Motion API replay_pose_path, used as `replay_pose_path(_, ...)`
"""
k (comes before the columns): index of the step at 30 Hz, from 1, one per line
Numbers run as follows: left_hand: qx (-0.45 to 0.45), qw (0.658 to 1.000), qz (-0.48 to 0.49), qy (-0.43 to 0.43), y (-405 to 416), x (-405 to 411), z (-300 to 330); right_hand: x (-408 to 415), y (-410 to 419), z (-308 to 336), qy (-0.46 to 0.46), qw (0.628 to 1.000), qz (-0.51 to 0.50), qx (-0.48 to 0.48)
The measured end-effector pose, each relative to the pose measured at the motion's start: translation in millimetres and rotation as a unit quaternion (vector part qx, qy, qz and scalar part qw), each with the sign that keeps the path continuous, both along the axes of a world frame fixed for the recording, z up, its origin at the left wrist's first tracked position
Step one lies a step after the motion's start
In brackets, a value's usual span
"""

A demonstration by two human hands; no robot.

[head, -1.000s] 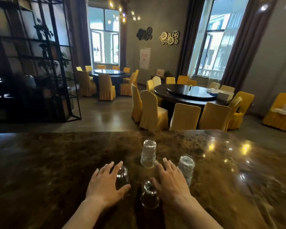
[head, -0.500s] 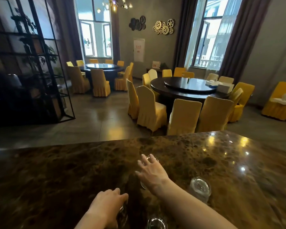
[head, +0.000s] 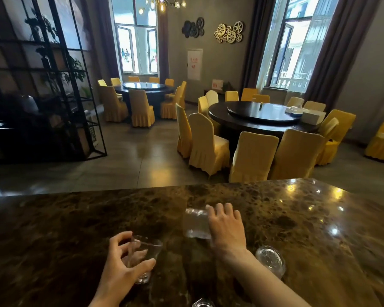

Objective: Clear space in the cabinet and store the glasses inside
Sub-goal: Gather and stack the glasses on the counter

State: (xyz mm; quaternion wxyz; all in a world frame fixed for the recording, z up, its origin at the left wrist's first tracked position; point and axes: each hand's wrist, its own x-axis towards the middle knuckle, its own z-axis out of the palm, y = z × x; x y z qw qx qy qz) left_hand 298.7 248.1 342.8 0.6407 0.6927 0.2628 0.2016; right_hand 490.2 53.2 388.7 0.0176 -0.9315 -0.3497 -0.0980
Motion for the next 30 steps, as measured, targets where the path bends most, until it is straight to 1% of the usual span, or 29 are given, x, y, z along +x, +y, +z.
replay_pose_path(2,0.028,1.000,0.011,-0.008,-7,5,-11,-4,-6,-7,0.090,0.989,-0.051,0.105)
replay_pose_path(3,0.047,0.999,0.014,-0.007,-11,6,-15,-6,-7,-13,0.137,0.976,-0.071,0.155)
replay_pose_path(6,0.119,0.993,0.016,0.008,-19,7,-24,-10,-6,-29,0.258,0.915,-0.109,0.289)
replay_pose_path(8,0.156,0.987,0.016,0.025,-20,6,-28,-13,-6,-39,0.313,0.875,-0.116,0.349)
replay_pose_path(10,0.182,0.982,0.015,0.041,-20,5,-31,-15,-5,-48,0.333,0.855,-0.122,0.378)
replay_pose_path(15,0.227,0.972,-0.006,0.064,-18,3,-36,-14,-1,-57,0.333,0.833,-0.169,0.410)
replay_pose_path(21,0.248,0.965,-0.024,0.085,-17,1,-34,-6,-1,-53,0.368,0.808,-0.207,0.411)
replay_pose_path(24,0.279,0.949,-0.047,0.143,-22,-4,-17,-7,-5,-35,0.361,0.812,-0.196,0.414)
replay_pose_path(26,0.327,0.928,-0.053,0.171,-27,-10,-4,-11,-9,-13,0.326,0.829,-0.181,0.416)
replay_pose_path(27,0.362,0.916,-0.045,0.169,-32,-13,4,-13,-13,-2,0.299,0.844,-0.171,0.412)
replay_pose_path(29,0.419,0.901,-0.026,0.105,-46,-17,21,-19,-25,21,0.223,0.887,-0.131,0.383)
replay_pose_path(30,0.433,0.898,-0.036,0.065,-55,-17,31,-22,-34,31,0.178,0.916,-0.106,0.343)
